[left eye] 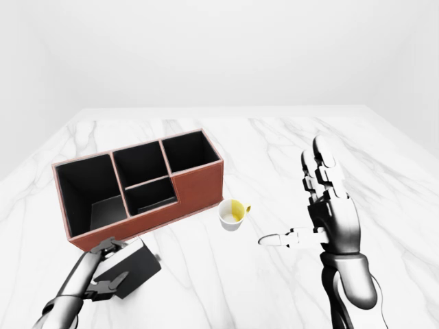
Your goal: Pick up the book and place it in the front compartment of the caddy.
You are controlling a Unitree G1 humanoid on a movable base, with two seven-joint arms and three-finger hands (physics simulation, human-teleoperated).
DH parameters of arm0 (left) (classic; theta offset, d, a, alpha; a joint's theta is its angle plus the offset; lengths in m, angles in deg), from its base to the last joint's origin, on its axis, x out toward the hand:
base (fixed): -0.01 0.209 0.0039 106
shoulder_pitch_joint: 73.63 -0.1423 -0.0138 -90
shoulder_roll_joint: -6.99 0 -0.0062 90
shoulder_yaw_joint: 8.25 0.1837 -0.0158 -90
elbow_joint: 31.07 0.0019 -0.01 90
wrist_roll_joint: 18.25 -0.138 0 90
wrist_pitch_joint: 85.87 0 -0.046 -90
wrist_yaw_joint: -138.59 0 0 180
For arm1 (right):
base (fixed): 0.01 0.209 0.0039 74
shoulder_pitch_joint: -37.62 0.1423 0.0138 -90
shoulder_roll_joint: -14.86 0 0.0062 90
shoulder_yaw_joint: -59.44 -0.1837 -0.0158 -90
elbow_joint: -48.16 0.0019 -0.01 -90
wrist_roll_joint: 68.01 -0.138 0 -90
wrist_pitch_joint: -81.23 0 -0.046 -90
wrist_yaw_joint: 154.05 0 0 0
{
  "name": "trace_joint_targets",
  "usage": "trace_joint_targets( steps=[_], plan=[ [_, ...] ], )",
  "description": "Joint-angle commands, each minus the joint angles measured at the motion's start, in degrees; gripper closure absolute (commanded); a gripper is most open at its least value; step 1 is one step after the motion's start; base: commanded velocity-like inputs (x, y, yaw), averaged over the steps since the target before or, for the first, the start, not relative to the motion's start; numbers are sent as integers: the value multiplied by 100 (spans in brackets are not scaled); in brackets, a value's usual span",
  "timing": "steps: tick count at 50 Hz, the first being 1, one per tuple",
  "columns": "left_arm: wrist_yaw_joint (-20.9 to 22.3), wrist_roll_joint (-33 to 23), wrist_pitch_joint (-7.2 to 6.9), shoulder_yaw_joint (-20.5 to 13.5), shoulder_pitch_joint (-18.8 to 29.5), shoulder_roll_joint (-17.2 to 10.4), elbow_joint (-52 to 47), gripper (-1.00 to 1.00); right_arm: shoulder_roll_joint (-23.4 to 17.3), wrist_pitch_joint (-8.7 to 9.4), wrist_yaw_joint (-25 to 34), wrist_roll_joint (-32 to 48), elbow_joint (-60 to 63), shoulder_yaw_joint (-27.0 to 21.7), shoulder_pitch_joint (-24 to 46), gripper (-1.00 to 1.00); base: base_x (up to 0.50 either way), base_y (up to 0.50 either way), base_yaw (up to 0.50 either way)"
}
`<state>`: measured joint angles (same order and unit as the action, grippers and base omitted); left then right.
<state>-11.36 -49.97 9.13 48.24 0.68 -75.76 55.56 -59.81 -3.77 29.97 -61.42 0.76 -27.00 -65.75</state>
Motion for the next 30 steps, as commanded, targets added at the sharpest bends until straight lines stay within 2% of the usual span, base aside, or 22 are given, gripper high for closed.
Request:
trace_joint_targets(
  steps=[1, 18, 20, 22, 23, 26, 28, 30],
  plan=[
    [50, -23, 0, 49, -74, -40, 164, 100, 4, 0, -16, 5, 1, 22, -5, -98, 0, 0, 0],
    [303, 159, 0, 6, -123, 80, 59, 100, -2, 0, -14, -28, 132, -26, -29, -98, 0, 0, 0],
    [227, 24, 0, -20, -4, 123, 52, 100, 1, 0, -3, -56, 57, -77, -33, -98, 0, 0, 0],
    [55, -191, 0, -10, 166, 47, 199, 100, 8, 0, 8, -66, 128, -100, -53, -98, 0, 0, 0],
    [-77, -388, 0, 27, 413, -51, 388, 100, 10, 0, 16, -79, 184, -126, -87, -98, 0, 0, 0],
    [-526, -634, 0, 261, 687, -356, 602, 100, 24, 0, 23, -92, 169, -165, -79, -98, 0, 0, 0],
    [-689, -661, 0, 362, 793, -504, 529, 100, 34, 0, 5, -55, 127, -124, -88, -98, 0, 0, -1],
    [-541, -394, 0, 391, 807, -604, 156, 100, 30, 0, -4, -44, 121, -106, -96, -98, 0, 0, 0]
  ],
)
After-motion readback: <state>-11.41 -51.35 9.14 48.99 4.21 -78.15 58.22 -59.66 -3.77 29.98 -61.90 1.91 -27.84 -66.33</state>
